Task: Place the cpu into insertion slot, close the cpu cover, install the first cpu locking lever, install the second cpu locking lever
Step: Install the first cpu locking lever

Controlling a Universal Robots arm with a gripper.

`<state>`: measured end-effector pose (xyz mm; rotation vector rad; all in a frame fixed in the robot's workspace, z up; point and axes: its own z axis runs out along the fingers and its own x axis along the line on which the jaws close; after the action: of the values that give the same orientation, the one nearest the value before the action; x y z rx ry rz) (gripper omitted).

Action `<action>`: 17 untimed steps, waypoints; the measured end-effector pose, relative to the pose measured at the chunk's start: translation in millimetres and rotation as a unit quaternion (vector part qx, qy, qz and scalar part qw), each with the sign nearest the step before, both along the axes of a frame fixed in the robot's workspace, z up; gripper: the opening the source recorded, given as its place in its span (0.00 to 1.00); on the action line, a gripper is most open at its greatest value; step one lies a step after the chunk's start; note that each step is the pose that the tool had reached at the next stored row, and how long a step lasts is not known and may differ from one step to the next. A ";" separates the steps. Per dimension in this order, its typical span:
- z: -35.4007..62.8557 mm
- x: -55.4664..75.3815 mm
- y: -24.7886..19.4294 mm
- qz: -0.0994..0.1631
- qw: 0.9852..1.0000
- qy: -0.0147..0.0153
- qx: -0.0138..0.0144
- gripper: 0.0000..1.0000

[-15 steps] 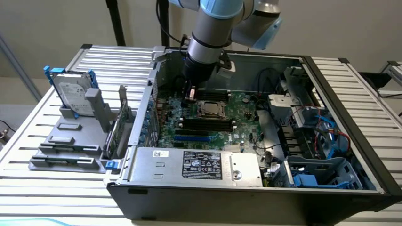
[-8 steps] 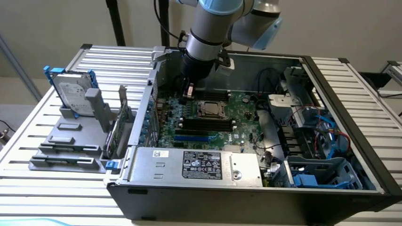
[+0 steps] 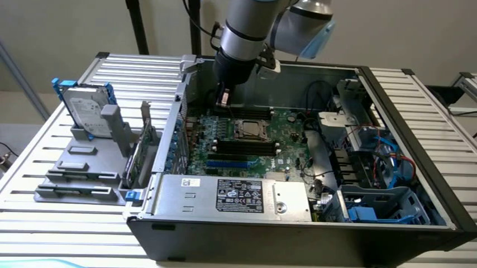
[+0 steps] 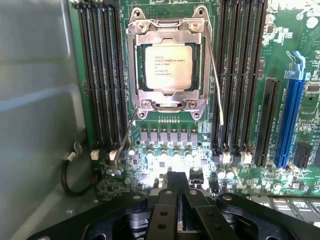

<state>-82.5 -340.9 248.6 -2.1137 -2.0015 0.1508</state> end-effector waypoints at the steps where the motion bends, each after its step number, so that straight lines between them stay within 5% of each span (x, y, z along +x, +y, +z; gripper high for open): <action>1: 0.1 0.0 0.0 -0.007 1.000 0.000 0.000 0.11; 6: 0.2 -0.2 0.0 -0.038 0.999 0.000 0.004 0.11; 17: 0.2 -1.2 0.0 -0.100 0.995 0.001 0.022 0.11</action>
<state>-83.7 -340.9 248.8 -2.2682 -1.7620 0.0731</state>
